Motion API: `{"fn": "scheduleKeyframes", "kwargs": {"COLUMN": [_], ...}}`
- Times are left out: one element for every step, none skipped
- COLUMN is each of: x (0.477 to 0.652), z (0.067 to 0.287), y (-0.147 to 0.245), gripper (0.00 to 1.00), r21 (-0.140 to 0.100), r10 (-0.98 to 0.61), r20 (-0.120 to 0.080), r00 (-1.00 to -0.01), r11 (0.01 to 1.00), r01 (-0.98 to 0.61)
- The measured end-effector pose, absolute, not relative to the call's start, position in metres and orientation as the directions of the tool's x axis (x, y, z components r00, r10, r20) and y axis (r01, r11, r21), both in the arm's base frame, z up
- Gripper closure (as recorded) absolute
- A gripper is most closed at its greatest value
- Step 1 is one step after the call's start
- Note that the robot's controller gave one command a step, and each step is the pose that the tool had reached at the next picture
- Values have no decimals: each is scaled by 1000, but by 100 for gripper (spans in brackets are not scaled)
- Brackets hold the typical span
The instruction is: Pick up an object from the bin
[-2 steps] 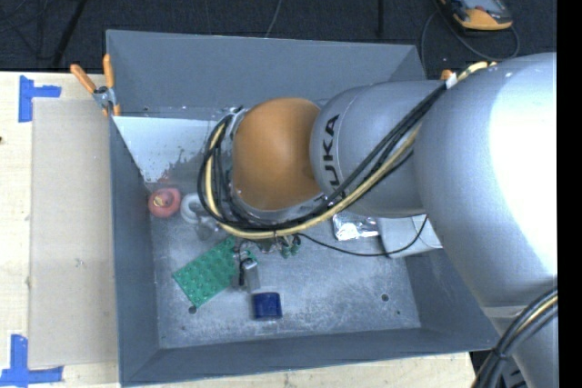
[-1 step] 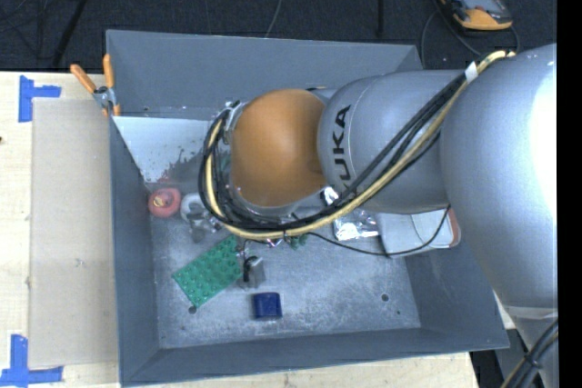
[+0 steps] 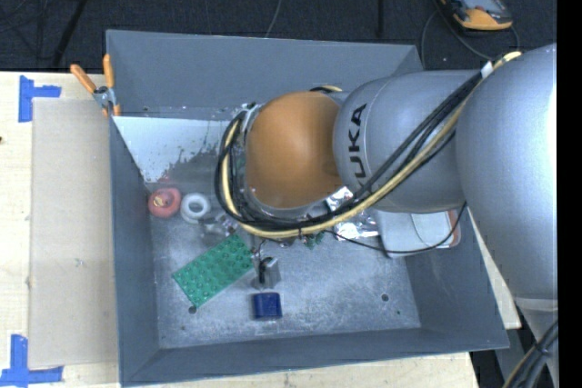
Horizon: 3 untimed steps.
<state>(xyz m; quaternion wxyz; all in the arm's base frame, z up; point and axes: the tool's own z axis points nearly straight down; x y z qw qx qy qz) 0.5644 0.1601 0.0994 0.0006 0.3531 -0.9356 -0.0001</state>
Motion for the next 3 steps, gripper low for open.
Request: {"fn": "scheduleKeyframes", "kwargs": {"x": [574, 575, 575], "z": [69, 68, 69], "y": [172, 172, 172], "gripper": [0, 0, 100], "r21": [1, 2, 2], "r10": [-745, -741, -740], "r20": [0, -1, -3], "r00": [-667, -672, -673], "r11": [667, 672, 673], "r01": [-745, -741, -740]}}
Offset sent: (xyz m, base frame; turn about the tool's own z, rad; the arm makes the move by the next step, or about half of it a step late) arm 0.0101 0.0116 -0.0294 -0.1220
